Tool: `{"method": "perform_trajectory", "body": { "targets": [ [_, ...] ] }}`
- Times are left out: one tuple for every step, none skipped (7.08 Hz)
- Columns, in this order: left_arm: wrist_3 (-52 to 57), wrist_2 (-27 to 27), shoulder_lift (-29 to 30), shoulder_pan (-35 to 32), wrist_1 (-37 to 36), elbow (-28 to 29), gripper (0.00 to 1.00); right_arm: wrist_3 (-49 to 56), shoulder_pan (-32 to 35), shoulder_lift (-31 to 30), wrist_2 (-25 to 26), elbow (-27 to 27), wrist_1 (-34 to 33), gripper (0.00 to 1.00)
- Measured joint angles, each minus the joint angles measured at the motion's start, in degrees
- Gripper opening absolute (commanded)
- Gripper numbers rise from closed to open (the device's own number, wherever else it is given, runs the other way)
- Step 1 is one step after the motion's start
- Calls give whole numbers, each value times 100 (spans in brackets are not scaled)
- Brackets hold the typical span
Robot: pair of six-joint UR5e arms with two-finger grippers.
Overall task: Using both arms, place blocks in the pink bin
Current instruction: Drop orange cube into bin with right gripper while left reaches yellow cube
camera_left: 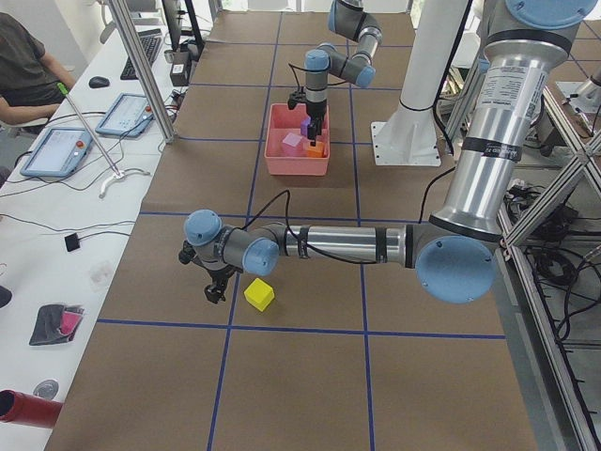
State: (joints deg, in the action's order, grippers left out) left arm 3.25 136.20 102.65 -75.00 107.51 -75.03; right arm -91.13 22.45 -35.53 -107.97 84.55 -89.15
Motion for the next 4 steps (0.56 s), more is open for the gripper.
{"method": "perform_trajectory", "body": {
  "targets": [
    [-221, 2, -88, 204, 199, -22, 99, 36, 34, -21, 5, 40, 44, 100],
    [-406, 1, -244, 371, 506, -29, 99, 52, 107, -65, 3, 105, 65, 100],
    [-519, -5, -384, 478, 753, -28, 99, 66, 193, -152, -10, 214, 76, 100],
    [-558, -11, -477, 527, 895, -21, 99, 95, 269, -242, -30, 328, 82, 100]
  ]
}}
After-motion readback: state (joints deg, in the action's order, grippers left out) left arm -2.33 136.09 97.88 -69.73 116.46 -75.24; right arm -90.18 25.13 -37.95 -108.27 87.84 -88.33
